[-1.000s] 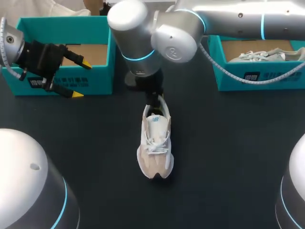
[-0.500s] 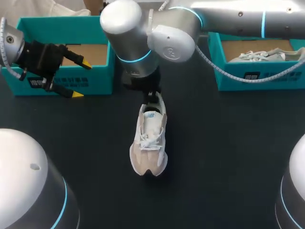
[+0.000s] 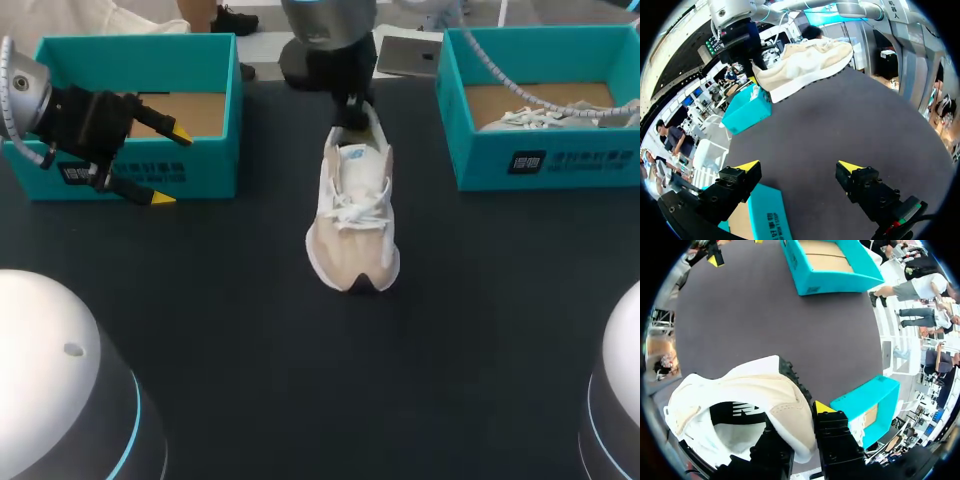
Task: Take the shoe out of the shoebox, open the shoe tongue, remove and reinsert the insole, then place the shoe into the shoebox
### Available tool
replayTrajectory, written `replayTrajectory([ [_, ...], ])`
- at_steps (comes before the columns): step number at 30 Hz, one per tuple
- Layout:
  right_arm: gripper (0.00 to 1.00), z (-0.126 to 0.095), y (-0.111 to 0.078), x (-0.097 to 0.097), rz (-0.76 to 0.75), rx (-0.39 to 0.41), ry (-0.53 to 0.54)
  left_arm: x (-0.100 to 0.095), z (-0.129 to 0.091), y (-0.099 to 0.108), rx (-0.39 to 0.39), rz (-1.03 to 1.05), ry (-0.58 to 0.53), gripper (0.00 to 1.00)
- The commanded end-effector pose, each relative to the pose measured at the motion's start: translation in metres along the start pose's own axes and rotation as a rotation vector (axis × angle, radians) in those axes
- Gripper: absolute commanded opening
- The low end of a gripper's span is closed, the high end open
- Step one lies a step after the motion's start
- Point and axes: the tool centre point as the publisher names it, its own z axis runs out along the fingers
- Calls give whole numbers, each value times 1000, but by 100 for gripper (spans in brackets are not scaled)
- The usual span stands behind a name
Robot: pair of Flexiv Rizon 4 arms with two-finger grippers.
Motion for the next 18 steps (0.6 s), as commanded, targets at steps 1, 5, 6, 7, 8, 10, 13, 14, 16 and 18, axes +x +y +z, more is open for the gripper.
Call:
replayTrajectory([
  [1, 0, -40, -31, -13, 26, -45, -56, 1, -1, 0, -2, 0, 1, 100],
  [5, 0, -40, -31, -13, 26, -45, -56, 1, -1, 0, -2, 0, 1, 100],
  [6, 0, -40, -31, -13, 26, -45, -56, 1, -1, 0, -2, 0, 1, 100],
  [7, 0, -40, -31, -13, 26, -45, -56, 1, -1, 0, -2, 0, 1, 100],
  [8, 0, -40, -31, -13, 26, -45, -56, 1, -1, 0, -2, 0, 1, 100],
  [10, 0, -40, -31, -13, 26, -45, -56, 1, -1, 0, -2, 0, 1, 100],
  [13, 0, -40, -31, -13, 26, -45, -56, 1, -1, 0, -2, 0, 1, 100],
  [14, 0, -40, -31, -13, 26, -45, -56, 1, -1, 0, -2, 0, 1, 100],
  [16, 0, -40, -31, -13, 26, -45, -56, 1, -1, 0, -2, 0, 1, 100],
  [18, 0, -40, -31, -13, 26, -45, -56, 1, -1, 0, -2, 0, 1, 100],
])
